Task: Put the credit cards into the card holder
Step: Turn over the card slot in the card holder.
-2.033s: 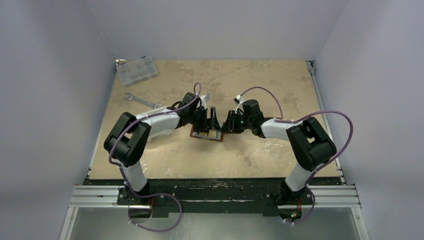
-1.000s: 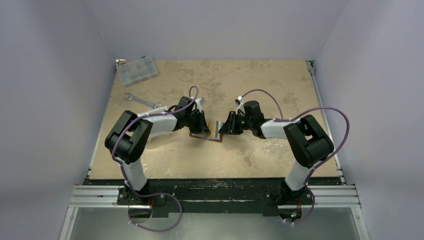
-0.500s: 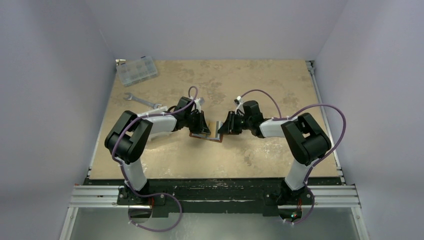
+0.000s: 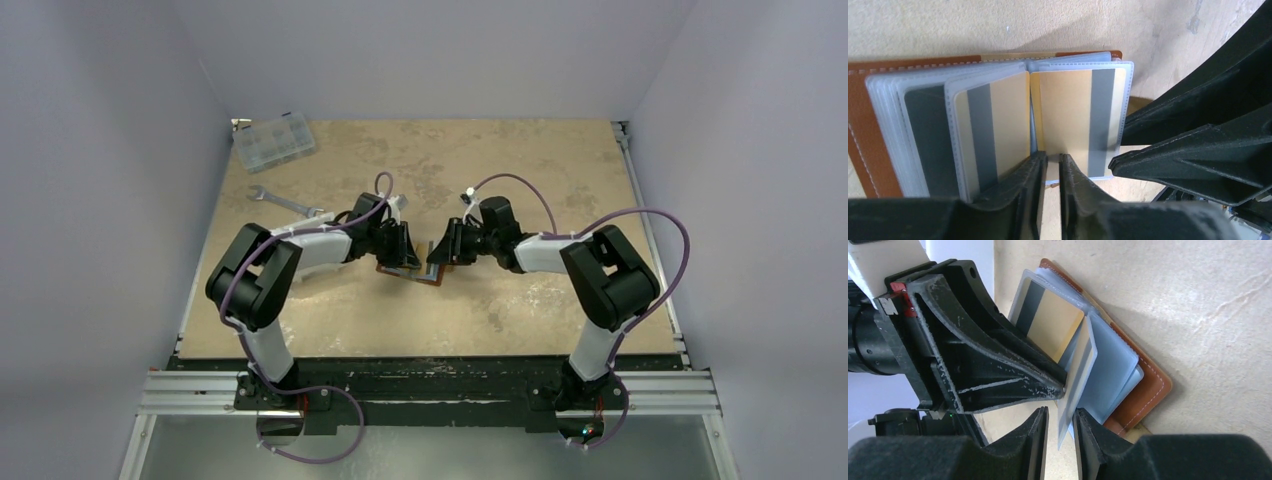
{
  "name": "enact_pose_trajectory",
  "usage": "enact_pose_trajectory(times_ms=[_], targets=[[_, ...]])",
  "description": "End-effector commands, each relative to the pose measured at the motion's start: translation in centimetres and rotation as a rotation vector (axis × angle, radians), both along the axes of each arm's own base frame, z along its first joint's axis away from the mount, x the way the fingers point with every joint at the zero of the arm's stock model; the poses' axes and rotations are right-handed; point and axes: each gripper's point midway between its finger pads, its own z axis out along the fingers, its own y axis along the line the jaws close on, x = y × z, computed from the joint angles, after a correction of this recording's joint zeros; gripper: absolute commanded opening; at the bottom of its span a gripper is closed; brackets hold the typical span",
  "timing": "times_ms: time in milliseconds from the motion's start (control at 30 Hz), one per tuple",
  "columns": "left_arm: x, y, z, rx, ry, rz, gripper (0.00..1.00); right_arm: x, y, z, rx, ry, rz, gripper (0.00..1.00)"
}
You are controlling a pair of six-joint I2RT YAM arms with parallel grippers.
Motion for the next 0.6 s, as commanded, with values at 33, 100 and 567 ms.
enact_pose_trajectory(times_ms=[33,100,567], targets=[[0.1,1.4,3.3,0.001,-0.031,0.037,0.33,1.3,1.8,3.0,0.067,-0.077,0.029,0.34],[0.6,2.2,5.3,-0.021,-0.055,0.057,0.38,1.4,2.3,3.2,0.071,-0.079,0.040,0.35],[2.5,13.3,17.2,0.013,-0.280,0.262,0.55,1.9,7.9,4.1,0.016,-0.135,0.154,0.62]])
